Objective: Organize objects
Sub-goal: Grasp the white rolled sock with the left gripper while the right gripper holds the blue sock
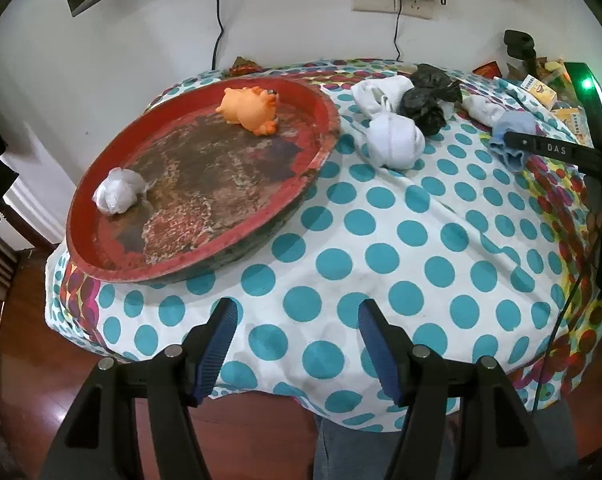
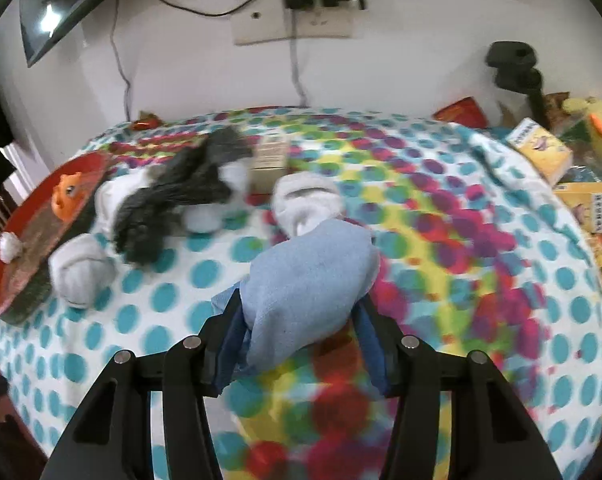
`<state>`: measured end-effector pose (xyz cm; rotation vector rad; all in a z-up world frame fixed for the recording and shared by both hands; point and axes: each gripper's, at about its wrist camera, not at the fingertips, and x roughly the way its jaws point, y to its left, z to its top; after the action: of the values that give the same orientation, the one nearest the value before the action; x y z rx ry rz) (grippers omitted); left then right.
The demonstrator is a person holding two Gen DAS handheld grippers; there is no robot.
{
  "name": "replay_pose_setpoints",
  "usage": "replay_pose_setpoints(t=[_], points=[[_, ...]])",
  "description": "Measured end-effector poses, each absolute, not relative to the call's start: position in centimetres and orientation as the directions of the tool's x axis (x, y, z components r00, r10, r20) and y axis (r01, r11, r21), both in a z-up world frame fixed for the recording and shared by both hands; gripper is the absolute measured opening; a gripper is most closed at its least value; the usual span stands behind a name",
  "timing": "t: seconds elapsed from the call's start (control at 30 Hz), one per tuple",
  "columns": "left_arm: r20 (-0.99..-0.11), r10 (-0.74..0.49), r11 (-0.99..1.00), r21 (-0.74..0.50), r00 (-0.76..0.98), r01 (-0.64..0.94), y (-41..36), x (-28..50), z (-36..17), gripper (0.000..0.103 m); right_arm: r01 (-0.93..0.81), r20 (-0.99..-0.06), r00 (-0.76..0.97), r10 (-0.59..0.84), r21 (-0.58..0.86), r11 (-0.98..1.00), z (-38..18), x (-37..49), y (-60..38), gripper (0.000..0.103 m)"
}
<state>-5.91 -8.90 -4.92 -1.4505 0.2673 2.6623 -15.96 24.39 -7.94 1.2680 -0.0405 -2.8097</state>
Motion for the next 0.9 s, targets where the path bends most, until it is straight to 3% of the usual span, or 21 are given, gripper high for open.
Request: replay_pose_setpoints(t=[0.2, 0.6, 0.9], points=[[-0.837, 0.113, -0.980, -0.005, -0.535, -0.199, -8.0, -6.8, -3.9, 0.065, 0.051, -0.757, -0.644, -0.111, 0.103, -0.993, -8.7, -16.4, 26.6, 0.050], [-0.851, 0.164, -0.953, -0.005, -0.500, -0.303, -1.9, -14.9, -2.1, 0.065, 0.060, -0.774, -0.625, -0.107, 0.089, -0.994, -9.2, -16.8, 26.2, 0.056], [-0.905, 0.165, -0.958, -0.052, -0.392, -0.282, -0.8, -21.2, -4.6, 0.065, 0.062, -0.774, -0.623, -0.115, 0.098, -0.993, -9.1, -16.8, 25.9, 0.060]])
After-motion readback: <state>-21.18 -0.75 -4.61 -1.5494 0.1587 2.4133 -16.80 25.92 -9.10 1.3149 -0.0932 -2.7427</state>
